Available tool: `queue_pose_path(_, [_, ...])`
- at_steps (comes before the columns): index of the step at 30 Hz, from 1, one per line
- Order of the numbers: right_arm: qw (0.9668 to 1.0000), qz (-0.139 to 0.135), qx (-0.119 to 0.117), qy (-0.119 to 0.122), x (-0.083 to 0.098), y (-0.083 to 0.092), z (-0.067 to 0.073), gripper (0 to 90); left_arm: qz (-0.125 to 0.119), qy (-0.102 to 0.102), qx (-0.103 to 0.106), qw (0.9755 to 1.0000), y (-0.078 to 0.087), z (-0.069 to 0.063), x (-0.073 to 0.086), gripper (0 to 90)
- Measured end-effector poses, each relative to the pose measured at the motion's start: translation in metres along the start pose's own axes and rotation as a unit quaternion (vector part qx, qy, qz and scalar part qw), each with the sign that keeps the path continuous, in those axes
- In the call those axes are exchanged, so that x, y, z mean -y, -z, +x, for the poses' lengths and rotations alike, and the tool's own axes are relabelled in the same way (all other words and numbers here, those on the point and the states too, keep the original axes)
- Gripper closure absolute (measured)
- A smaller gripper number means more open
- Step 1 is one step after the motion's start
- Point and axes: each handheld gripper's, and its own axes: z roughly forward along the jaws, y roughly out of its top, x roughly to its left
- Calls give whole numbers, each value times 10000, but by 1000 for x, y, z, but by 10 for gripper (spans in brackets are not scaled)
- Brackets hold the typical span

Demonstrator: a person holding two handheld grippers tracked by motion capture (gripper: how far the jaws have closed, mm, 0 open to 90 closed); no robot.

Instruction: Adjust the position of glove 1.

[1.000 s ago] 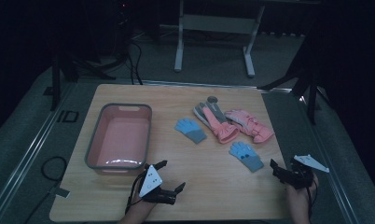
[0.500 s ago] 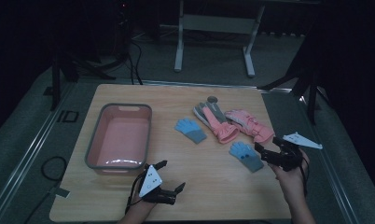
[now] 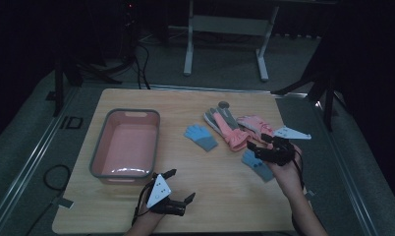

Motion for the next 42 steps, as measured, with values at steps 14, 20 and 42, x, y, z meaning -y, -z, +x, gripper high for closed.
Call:
queue_pose_path(14, [9967,107,-319,745,-20,-60,18,418,-17,57,2,10000,0,1,0,16])
queue_pose_path(20, [9942,372,-572,837,-24,-85,24,455,-13,24,15,10000,0,0,0,16])
queue_pose_path(42, [9788,1213,-1136,1200,-25,-180,49,709,-22,13,23,10000,1,0,0,16])
